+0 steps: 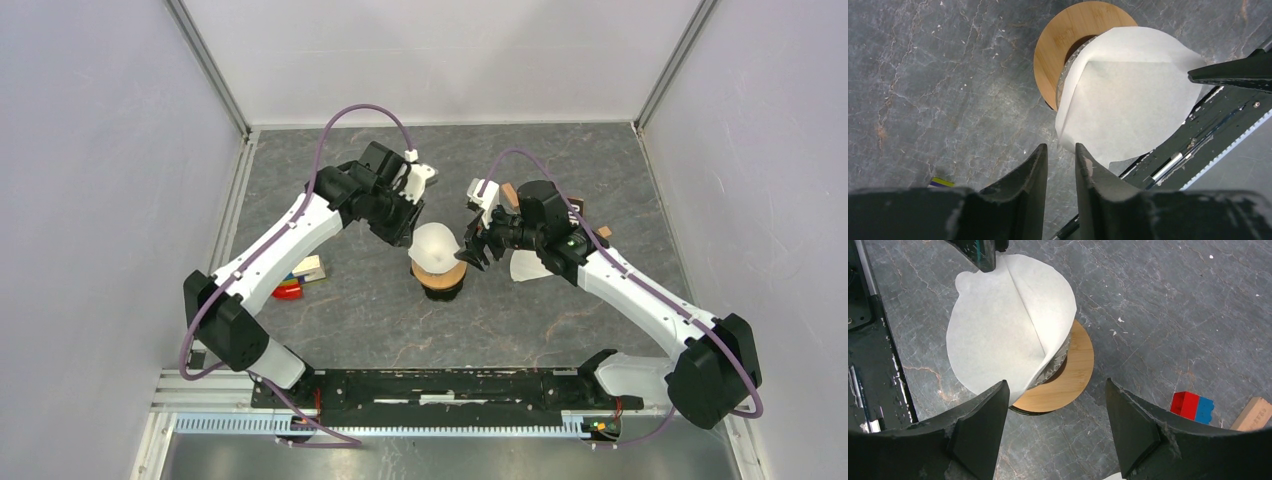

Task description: Place the coffee filter in the dripper

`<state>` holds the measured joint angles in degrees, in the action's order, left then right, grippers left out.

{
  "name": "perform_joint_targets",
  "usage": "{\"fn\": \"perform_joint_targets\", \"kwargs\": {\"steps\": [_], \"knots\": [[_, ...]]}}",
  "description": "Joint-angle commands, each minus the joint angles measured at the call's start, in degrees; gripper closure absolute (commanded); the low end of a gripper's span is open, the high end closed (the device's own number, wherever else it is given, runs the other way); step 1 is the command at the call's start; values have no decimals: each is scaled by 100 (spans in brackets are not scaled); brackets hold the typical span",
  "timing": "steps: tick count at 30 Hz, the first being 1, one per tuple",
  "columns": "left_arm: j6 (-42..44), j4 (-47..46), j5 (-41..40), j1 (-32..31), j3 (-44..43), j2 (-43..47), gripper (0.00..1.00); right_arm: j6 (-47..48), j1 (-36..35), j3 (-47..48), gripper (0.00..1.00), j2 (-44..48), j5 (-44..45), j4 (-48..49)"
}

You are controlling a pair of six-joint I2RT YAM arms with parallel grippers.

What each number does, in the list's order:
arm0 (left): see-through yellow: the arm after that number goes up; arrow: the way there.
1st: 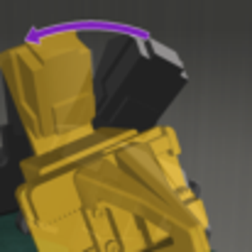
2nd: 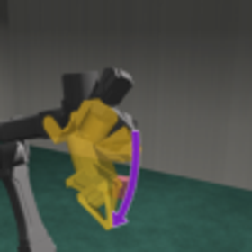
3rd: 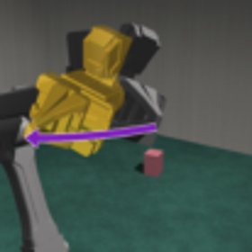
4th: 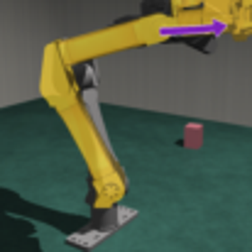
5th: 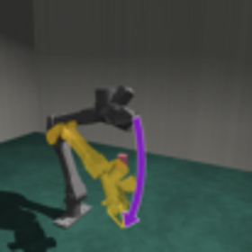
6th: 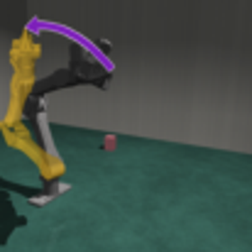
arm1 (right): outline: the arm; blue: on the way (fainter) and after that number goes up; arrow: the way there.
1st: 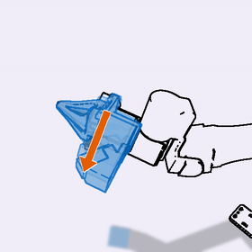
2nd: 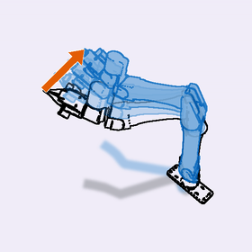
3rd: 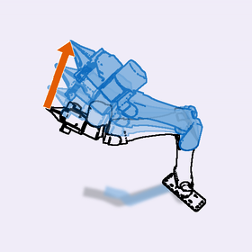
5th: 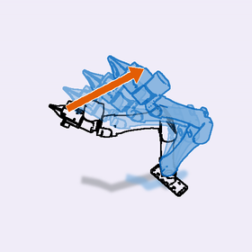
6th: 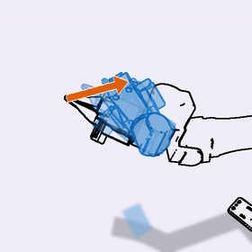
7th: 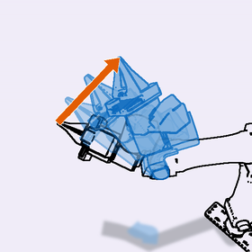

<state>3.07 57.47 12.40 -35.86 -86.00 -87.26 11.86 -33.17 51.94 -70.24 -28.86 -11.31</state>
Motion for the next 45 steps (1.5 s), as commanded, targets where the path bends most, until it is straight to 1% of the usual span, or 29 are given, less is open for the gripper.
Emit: {"fn": "perform_joint_targets", "kwargs": {"steps": [1,7,14,19,23,37,45], "knots": [[227,-422,5,-27,121,122,69,97,21,220,24,3,104,114],[215,-604,193,-27,383,172,78,97,43,194,25,-15,126,116],[176,-690,315,-27,530,196,82,97,56,116,26,-37,176,120],[90,-841,404,-27,646,258,82,141,65,-6,26,16,244,131],[49,-931,480,-27,722,228,79,166,91,-11,27,37,381,121],[-109,-1116,712,-62,754,150,79,308,135,-152,27,127,520,50],[-96,-1142,634,-62,759,149,78,300,144,47,26,38,489,-9]]}}
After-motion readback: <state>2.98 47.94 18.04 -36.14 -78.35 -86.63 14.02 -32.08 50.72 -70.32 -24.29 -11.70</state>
